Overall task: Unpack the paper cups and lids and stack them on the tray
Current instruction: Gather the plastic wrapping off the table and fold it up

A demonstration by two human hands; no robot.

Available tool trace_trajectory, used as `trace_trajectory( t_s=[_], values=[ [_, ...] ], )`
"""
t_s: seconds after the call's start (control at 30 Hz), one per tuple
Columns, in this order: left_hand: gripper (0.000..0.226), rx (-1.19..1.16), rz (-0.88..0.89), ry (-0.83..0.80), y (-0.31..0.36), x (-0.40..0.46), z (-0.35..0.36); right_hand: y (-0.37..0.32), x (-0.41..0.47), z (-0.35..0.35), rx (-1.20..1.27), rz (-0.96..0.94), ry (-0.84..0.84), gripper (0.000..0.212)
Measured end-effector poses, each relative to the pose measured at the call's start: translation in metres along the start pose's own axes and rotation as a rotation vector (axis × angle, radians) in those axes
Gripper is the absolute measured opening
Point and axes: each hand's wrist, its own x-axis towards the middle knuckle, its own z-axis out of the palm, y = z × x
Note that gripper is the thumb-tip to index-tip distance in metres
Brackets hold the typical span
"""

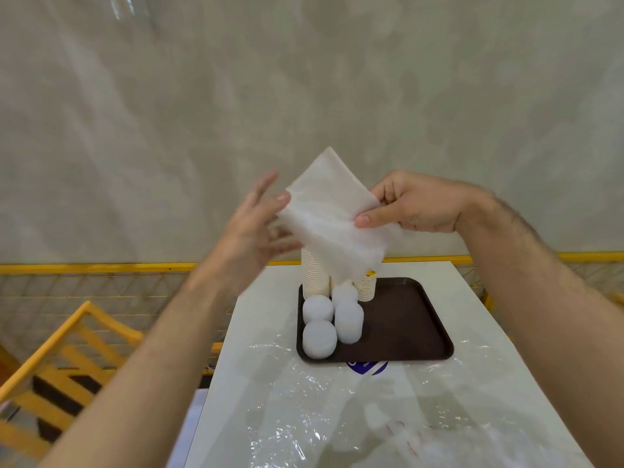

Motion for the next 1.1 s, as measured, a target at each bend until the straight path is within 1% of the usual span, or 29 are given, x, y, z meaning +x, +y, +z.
trace_trajectory(
  t_s=[0.03,0.07,0.1,0.13,0.2,0.23,0.3,0.33,0.4,0.43,0.53,0.57,0.63,0.87,1.0,1.1],
  values=[
    [0.081,-0.091,-0.099,0.009,-0.015,-0.005,0.002,0.005,0.001,0.004,0.055,-0.011,0.029,0.025],
    [0.082,-0.127,-0.182,-0.012,-0.028,-0.010,0.006,0.009,0.002,0.008,0.084,-0.017,0.052,0.022],
    [0.076,-0.144,-0.234,-0.026,-0.036,-0.014,0.013,0.013,0.002,0.013,0.106,-0.021,0.071,0.021],
    [0.066,-0.142,-0.249,-0.006,-0.042,-0.016,0.021,0.018,0.003,0.018,0.121,-0.025,0.086,0.024],
    [0.041,-0.112,-0.211,0.100,-0.044,-0.016,0.034,0.024,0.004,0.026,0.148,-0.033,0.108,0.031],
    [0.027,-0.086,-0.183,0.155,-0.043,-0.016,0.037,0.026,0.004,0.030,0.164,-0.032,0.122,0.031],
    [0.002,-0.017,-0.118,0.207,-0.042,-0.015,0.035,0.029,0.001,0.035,0.196,-0.034,0.161,0.021],
    [0.007,0.030,-0.091,0.217,-0.041,-0.015,0.032,0.030,0.000,0.038,0.199,-0.036,0.178,0.016],
    [0.014,0.102,-0.073,0.205,-0.040,-0.017,0.025,0.032,-0.005,0.040,0.196,-0.034,0.207,0.013],
    [0.016,0.130,-0.076,0.202,-0.039,-0.018,0.023,0.034,-0.006,0.041,0.200,-0.036,0.213,0.015],
    [0.020,0.191,-0.079,0.197,-0.036,-0.018,0.018,0.036,-0.010,0.041,0.257,-0.041,0.213,0.036],
    [0.020,0.200,-0.080,0.196,-0.035,-0.019,0.017,0.035,-0.010,0.041,0.288,-0.038,0.213,0.039],
    [0.020,0.226,-0.077,0.189,-0.033,-0.019,0.015,0.034,-0.011,0.041,0.322,-0.037,0.213,0.039],
    [0.025,0.351,0.002,0.117,-0.023,-0.020,0.005,0.033,-0.014,0.046,0.328,-0.020,0.201,0.037],
    [0.026,0.348,-0.004,0.086,-0.018,-0.020,0.003,0.033,-0.011,0.050,0.338,-0.025,0.240,0.036],
    [0.027,0.257,-0.028,0.070,-0.018,-0.021,0.000,0.034,-0.011,0.050,0.394,-0.023,0.248,0.034]
  ],
)
